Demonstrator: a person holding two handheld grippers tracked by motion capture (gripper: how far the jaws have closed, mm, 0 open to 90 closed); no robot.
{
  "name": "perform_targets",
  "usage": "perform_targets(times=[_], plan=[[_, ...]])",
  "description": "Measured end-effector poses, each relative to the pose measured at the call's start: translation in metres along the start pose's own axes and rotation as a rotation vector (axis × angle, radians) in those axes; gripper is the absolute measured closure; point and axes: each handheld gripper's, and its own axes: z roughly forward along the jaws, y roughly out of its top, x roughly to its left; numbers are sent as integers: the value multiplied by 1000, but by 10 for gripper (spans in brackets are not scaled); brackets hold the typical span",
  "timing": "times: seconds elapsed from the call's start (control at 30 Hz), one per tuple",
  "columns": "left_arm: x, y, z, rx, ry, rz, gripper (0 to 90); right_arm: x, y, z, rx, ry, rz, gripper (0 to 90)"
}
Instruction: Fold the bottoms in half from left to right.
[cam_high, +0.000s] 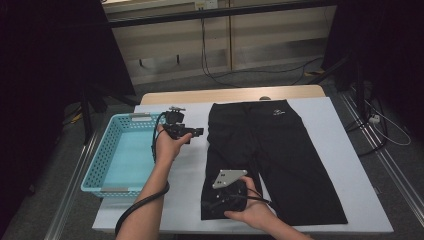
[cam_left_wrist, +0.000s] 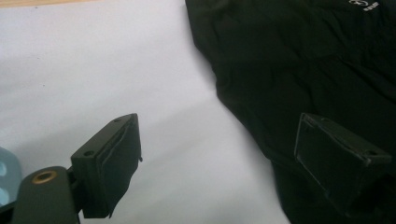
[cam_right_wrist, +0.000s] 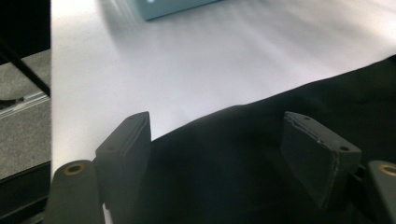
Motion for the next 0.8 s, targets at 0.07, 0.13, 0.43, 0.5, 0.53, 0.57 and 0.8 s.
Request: perform_targets(times=[0.07,0.13,0.43,0.5,0.53,0.57,0.8], plan=[[-2,-3,-2,-1,-7,0,145,-6,0,-3,-7,-19,17,225],[-4,-7,-3,0,-18,10,144,-14,1,-7,-15,-43,36,209],[-20,-25,-15,-2,-46,47,129,-52,0,-25,-31,-168,111,155],[-27,-30,-17,-11,-60,55,128,-60,0,-28,-30,-193,123,151],[-29,-32,-18,-13,-70,58,127,-63,0,-30,-32,-202,133,150],[-31,-34,-19,-15,-78,55,126,-66,0,-32,-35,-209,144,150],[-40,-50,-22,-13,-98,67,114,-84,4,-42,-43,-267,172,146]])
